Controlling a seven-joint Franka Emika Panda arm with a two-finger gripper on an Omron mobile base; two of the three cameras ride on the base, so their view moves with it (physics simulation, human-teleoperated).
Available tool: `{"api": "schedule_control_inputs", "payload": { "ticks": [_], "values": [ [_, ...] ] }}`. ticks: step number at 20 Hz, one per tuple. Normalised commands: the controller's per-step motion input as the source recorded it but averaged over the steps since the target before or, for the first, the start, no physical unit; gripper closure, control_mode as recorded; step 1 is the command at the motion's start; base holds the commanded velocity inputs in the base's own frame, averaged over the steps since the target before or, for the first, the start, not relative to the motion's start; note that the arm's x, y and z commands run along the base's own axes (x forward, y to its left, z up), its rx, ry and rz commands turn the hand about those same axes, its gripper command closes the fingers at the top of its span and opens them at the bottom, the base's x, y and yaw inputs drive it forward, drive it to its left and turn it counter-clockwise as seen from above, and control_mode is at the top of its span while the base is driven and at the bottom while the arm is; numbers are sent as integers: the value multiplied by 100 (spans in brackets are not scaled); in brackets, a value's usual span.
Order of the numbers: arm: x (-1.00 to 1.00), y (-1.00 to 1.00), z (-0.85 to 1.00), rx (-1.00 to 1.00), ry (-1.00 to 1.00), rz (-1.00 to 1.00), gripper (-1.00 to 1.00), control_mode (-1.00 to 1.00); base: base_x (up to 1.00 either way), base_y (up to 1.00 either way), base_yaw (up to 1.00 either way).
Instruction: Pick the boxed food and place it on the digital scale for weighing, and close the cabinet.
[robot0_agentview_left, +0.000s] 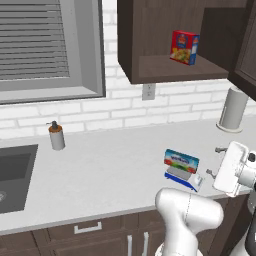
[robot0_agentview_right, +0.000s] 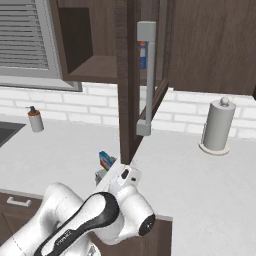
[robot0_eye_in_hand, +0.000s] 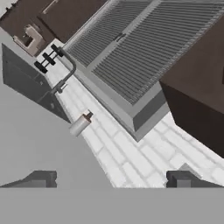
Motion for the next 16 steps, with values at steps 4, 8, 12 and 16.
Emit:
{"api": "schedule_control_inputs", "payload": {
  "ticks": [4, 8, 12, 16],
  "values": [
    [-25, -72, 63, 15, -51, 1, -100, -100, 0, 0, 0],
    [-26, -79, 48, 16, -33, 0, -100, -100, 0, 0, 0],
    [-44, -82, 43, 13, -9, 1, -100, -100, 0, 0, 0],
    [-49, -96, 53, 2, -5, 1, -100, -100, 0, 0, 0]
  ]
}}
